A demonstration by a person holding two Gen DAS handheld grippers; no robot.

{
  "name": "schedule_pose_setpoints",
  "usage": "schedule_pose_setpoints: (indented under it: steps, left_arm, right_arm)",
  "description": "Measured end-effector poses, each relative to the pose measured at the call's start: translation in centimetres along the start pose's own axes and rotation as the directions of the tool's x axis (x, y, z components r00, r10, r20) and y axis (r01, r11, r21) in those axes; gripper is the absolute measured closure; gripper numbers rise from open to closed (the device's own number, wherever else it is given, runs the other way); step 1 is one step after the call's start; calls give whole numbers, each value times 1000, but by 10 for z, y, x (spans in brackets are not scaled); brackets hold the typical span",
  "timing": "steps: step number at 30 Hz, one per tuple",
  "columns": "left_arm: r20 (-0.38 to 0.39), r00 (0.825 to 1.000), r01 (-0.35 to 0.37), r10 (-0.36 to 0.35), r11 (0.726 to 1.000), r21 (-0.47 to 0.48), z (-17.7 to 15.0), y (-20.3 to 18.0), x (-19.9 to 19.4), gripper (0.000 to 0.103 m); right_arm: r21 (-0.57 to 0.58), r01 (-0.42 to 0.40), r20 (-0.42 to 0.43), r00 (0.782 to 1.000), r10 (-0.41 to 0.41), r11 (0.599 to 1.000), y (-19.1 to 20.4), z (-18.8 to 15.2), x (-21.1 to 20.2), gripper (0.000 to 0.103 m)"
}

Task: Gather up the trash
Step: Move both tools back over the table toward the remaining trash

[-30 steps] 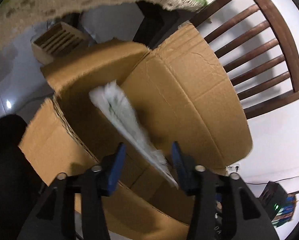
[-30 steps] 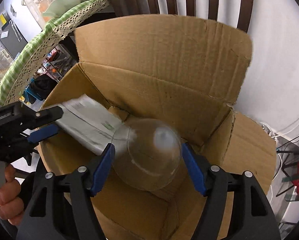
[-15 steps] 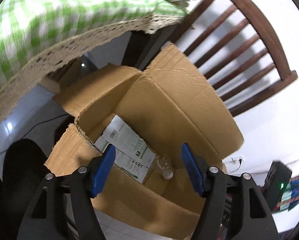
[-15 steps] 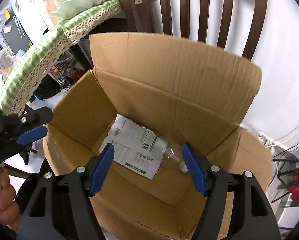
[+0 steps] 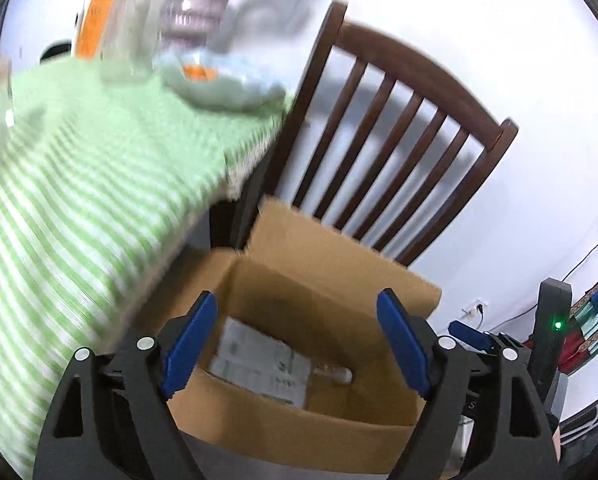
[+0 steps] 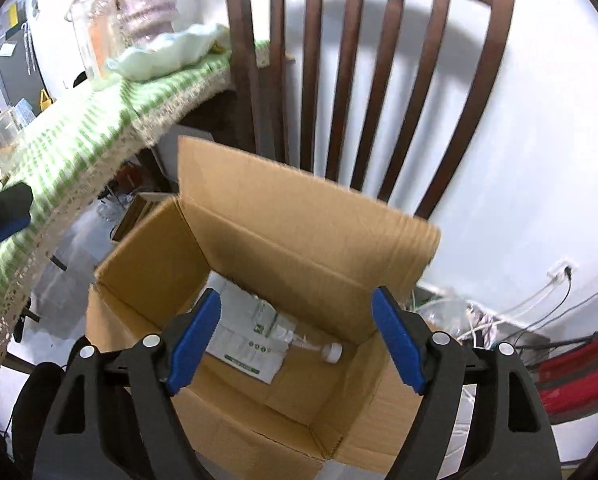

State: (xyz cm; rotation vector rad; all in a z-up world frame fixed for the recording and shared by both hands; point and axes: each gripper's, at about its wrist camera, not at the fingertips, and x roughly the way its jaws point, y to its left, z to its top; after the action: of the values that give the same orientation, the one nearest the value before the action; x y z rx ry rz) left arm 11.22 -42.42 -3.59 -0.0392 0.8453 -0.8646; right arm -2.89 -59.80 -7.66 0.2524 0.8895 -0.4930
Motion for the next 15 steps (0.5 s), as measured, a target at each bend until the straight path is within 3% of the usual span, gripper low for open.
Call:
schedule_pose_setpoints:
  steps: [7, 15]
  left_arm:
    - [125, 990, -77, 71, 996, 41, 32, 22, -51, 10]
    - [260, 949, -197, 181, 980, 35, 50, 75, -123, 8]
  right_arm:
    - [-20, -5, 145, 989, 8, 1000, 31, 26, -36, 23]
    - [-48, -97, 261, 959, 106, 994, 85, 52, -57, 23]
